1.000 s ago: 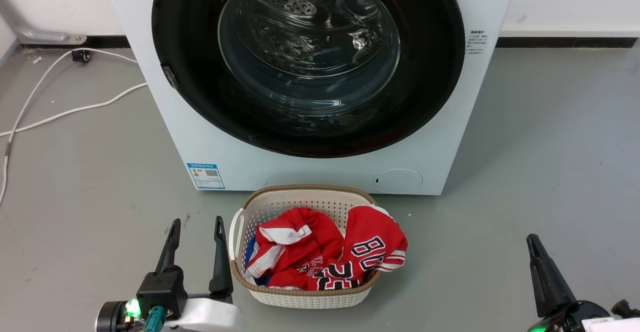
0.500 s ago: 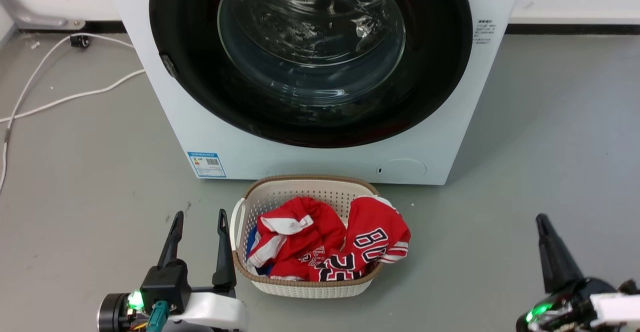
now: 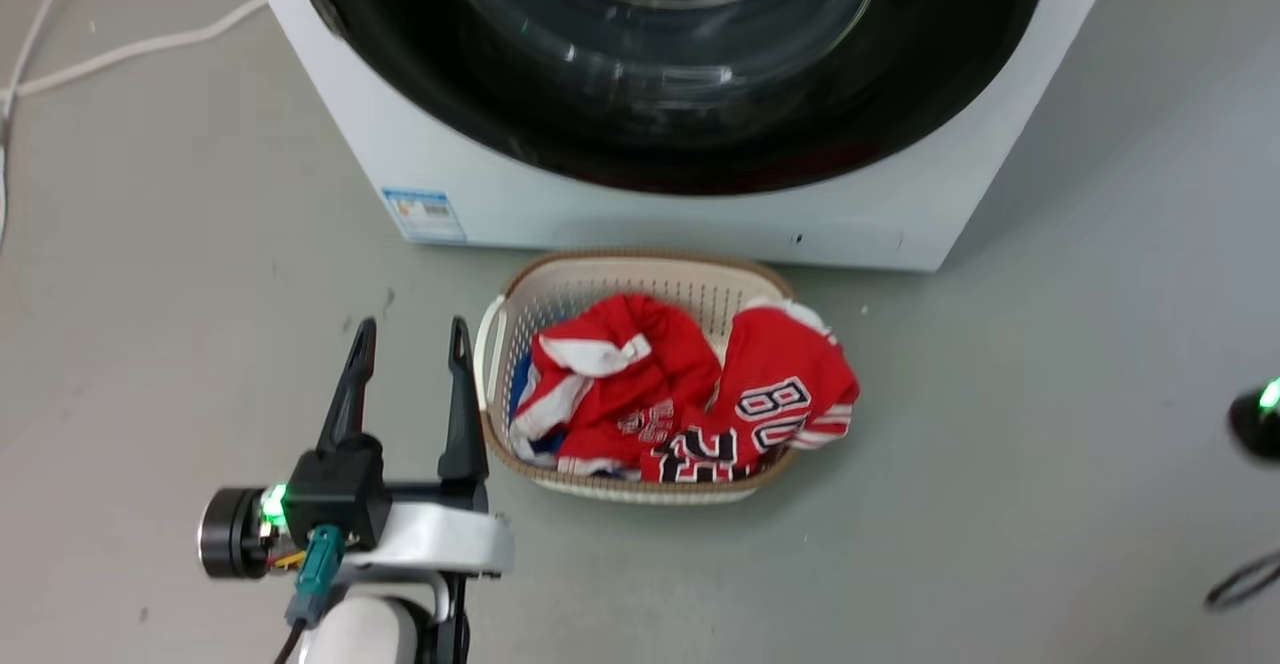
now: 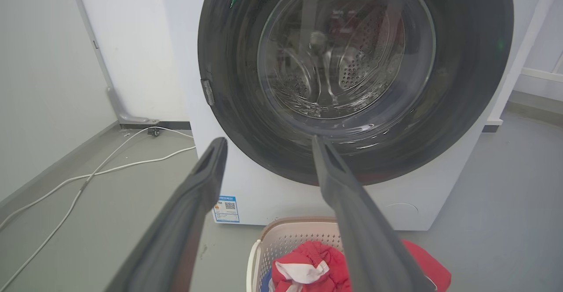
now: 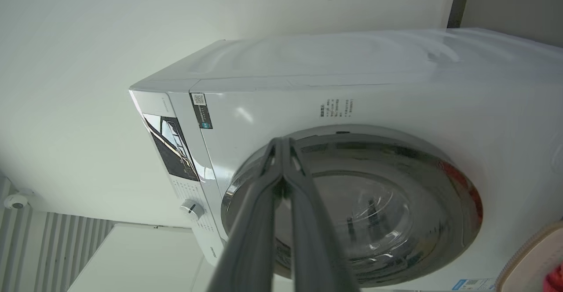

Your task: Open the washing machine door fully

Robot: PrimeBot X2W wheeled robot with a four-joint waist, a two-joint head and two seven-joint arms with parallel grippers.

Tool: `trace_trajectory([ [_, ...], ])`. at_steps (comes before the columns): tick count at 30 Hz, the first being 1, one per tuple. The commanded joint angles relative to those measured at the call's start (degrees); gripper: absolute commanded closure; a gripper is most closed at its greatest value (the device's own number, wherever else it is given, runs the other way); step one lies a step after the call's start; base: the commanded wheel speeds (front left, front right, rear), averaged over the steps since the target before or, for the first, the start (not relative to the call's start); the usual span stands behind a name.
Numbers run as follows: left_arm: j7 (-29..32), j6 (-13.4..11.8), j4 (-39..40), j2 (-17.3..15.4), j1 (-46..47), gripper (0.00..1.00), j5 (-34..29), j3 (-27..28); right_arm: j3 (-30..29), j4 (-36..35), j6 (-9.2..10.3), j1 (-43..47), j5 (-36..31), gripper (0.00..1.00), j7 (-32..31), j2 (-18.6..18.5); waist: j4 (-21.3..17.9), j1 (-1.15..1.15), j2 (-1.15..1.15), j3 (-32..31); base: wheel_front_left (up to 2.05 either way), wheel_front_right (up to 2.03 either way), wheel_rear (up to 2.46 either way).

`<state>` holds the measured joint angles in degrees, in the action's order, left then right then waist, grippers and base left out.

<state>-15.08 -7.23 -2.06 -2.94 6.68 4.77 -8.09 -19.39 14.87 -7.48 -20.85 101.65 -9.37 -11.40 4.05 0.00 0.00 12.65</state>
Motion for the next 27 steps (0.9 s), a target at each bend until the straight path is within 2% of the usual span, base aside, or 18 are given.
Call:
trace_trajectory([
  [1, -0.14, -0.19, 0.28, 0.06, 1.41, 0.0, 0.04, -0.15, -0.13, 1.23, -0.02, -3.3, -0.47, 1.0, -0.85, -1.28, 0.99, 0.0, 0.0, 3.75, 0.0, 0.0, 0.0],
  [8, -0.14, -0.4, 1.31, 0.07, 6.19, 0.0, 0.44, -1.49, 1.7, 6.71, -0.02, -17.2, -3.0, 1.0, -5.28, -8.5, 2.52, 0.0, 0.0, 11.46, 0.0, 0.0, 0.0],
  [14, -0.14, -1.19, 2.11, 0.08, 9.38, 0.0, 1.22, -2.61, 5.99, 9.44, -0.02, -28.24, -6.24, 1.0, -8.77, -13.34, 3.55, 0.0, 0.0, 16.27, 0.0, 0.0, 0.0],
  [19, -0.14, -1.56, 2.46, 0.08, 11.17, 0.0, 1.89, -3.56, 10.52, 11.52, -0.02, -37.07, -8.89, 1.0, -11.46, -15.38, 4.22, 0.0, 0.0, 19.47, 0.0, 0.0, 0.0],
  [27, -0.14, -2.09, 2.9, 0.08, 13.32, 0.0, 2.7, -4.67, 17.32, 13.68, -0.02, -45.58, -13.24, 1.0, -16.39, -16.68, 5.67, 0.0, 0.0, 22.83, 0.0, 0.0, 0.0],
])
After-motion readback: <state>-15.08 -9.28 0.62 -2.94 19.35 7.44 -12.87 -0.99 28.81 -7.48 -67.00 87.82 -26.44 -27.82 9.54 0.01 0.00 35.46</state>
